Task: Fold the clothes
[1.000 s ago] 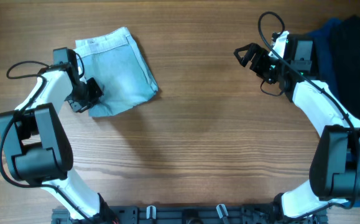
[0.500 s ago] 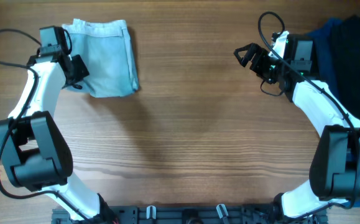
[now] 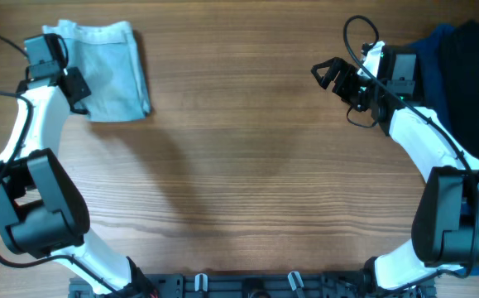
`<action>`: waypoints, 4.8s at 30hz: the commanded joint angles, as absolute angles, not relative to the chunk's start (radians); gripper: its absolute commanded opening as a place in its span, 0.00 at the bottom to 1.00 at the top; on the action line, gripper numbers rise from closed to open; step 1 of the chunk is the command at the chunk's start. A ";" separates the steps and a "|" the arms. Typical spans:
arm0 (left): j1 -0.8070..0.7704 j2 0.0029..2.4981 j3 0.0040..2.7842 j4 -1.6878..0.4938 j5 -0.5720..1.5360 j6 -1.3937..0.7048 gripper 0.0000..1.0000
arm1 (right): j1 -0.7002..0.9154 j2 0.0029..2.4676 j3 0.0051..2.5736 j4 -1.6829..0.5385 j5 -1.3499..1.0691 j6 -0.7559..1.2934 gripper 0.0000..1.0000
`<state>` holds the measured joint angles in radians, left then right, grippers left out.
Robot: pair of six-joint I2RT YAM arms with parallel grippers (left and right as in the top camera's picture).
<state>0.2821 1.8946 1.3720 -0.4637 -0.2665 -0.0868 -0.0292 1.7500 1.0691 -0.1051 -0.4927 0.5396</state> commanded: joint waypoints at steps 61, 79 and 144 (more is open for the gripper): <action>0.188 1.916 1.293 -0.539 0.180 -0.310 0.04 | -0.026 1.745 1.068 -0.102 -0.485 0.527 0.99; 0.082 1.583 1.295 -0.521 0.186 -0.398 1.00 | -0.026 1.745 1.068 -0.102 -0.485 0.527 0.99; 0.082 1.583 1.295 -0.521 0.186 -0.398 1.00 | -0.010 0.374 0.849 -0.406 -0.253 0.497 0.99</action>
